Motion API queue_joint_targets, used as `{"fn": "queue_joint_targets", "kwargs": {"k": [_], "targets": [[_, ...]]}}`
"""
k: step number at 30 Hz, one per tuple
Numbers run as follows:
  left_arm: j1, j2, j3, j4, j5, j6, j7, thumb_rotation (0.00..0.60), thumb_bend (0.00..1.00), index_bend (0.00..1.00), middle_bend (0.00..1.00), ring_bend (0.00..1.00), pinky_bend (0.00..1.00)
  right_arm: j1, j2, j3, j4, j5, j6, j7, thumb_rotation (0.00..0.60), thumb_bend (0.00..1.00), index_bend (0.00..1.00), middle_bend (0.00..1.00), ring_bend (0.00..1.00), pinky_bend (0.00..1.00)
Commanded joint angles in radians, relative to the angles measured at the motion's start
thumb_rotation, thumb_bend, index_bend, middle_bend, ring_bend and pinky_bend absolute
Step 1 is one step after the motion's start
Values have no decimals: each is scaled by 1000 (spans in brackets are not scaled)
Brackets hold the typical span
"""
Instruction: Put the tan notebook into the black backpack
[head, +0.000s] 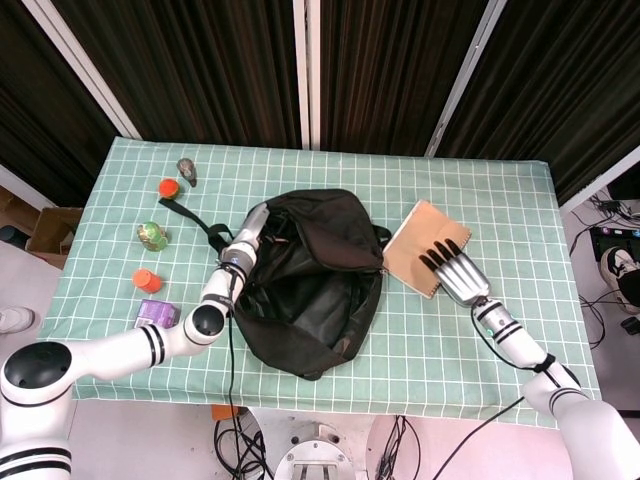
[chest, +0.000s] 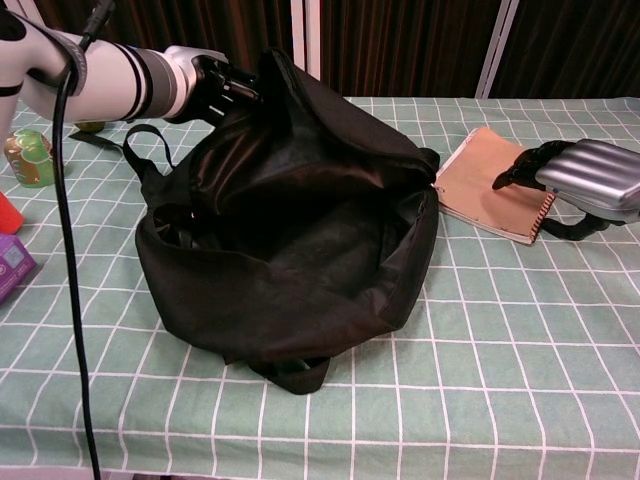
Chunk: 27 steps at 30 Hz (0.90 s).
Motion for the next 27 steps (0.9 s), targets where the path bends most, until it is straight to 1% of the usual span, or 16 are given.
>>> {"fn": "queue_joint_targets", "kwargs": {"k": [1,2,5,11,18,19,20,23,25,27], "targets": [[-1,4,2,-6,-4,-1,-2,600,460,666,735,656,715,12,-52,-14,64,-14,32,6,600,332,353,311,154,252],[-2,6,5,-9,-5,-1,-2,600,460,667,735,656,715,14,-68,-14,87,-15,44,9,600,397,391,320,181,278],[-6,8,9,-14,-10,2,0,600,460,667,735,656,716,24,-105,-8,137,-7,62,15,600,461,458,340,237,321],[-8,14,13,-26,-14,4,-6,600,461,667,734,656,719,55,-150,41,170,42,94,35,600,482,468,355,259,353],[-2,28,15,-40,-13,11,-17,600,461,667,735,656,722,94,-164,98,157,98,122,26,600,512,468,361,267,362],[-1,30,15,-41,-13,12,-18,600,460,667,735,656,722,100,-166,103,154,105,114,21,600,499,465,359,266,362],[-1,31,15,-41,-15,14,-20,600,461,667,735,656,722,107,-169,110,150,113,104,6,600,462,461,355,266,361],[0,34,13,-42,-20,17,-25,600,461,667,735,656,722,121,-183,119,139,127,84,-29,600,317,449,349,266,363],[-1,36,12,-42,-22,20,-26,600,461,667,735,656,723,128,-191,120,135,131,72,-47,600,281,462,363,265,372],[-2,38,11,-42,-27,21,-27,600,461,667,736,656,723,134,-202,121,137,135,73,-65,600,271,528,406,271,406]]}}
